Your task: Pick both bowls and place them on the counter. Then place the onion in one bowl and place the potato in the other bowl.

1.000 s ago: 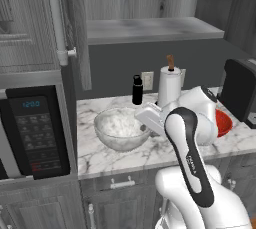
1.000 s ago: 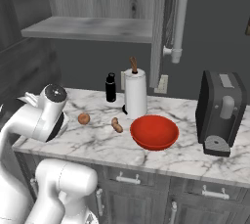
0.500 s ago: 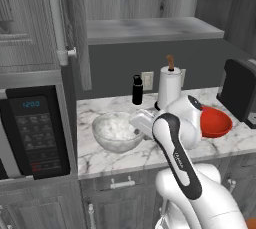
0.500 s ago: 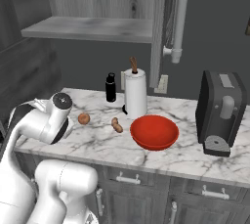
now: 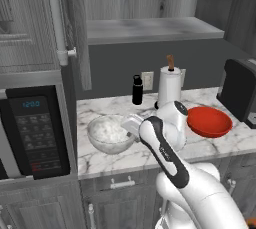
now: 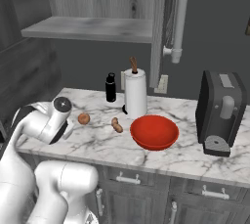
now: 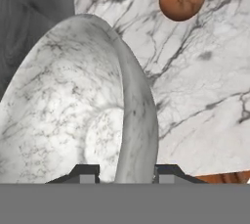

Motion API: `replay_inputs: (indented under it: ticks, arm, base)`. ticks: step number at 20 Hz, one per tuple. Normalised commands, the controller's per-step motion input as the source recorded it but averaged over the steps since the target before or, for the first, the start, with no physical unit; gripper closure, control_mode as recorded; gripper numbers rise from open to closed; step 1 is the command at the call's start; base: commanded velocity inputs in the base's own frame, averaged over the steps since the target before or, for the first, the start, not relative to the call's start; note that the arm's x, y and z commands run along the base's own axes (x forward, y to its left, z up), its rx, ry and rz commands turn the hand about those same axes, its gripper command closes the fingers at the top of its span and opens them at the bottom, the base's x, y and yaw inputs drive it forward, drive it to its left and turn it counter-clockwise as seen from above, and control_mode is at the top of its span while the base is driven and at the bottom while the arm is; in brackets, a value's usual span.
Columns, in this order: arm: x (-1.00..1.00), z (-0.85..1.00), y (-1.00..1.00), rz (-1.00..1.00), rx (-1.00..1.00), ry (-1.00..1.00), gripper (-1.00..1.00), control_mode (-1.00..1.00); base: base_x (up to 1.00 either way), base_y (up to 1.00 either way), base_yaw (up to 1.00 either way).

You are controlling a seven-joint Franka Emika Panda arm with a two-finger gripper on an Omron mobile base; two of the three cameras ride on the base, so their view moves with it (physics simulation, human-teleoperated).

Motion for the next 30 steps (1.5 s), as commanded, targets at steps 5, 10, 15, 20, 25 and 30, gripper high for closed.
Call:
replay_inputs:
  ticks: [5, 10, 15, 20, 25, 30]
  arm:
    - [0.24, -0.34, 0.24, 0.0, -0.04, 0.08, 1.0, -1.0]
    - [0.15, -0.39, 0.14, 0.0, -0.01, 0.08, 1.0, -1.0]
    - [0.24, -0.43, 0.1, 0.0, 0.0, 0.03, 1.0, -1.0]
    - [0.25, -0.39, 0.01, 0.03, 0.0, 0.0, 1.0, -1.0]
    - [0.13, -0.18, 0.0, 0.03, 0.0, 0.0, -1.0, -1.0]
    - [0.0, 0.0, 0.0, 0.0, 0.0, 0.01, -1.0, -1.0]
  base:
    - [0.0, 0.0, 0.0]
    - [0.0, 0.0, 0.0]
    - [0.0, 0.0, 0.0]
    - [0.0, 0.0, 0.0]
    - [0.0, 0.0, 0.0]
    - [0.0, 0.0, 0.0]
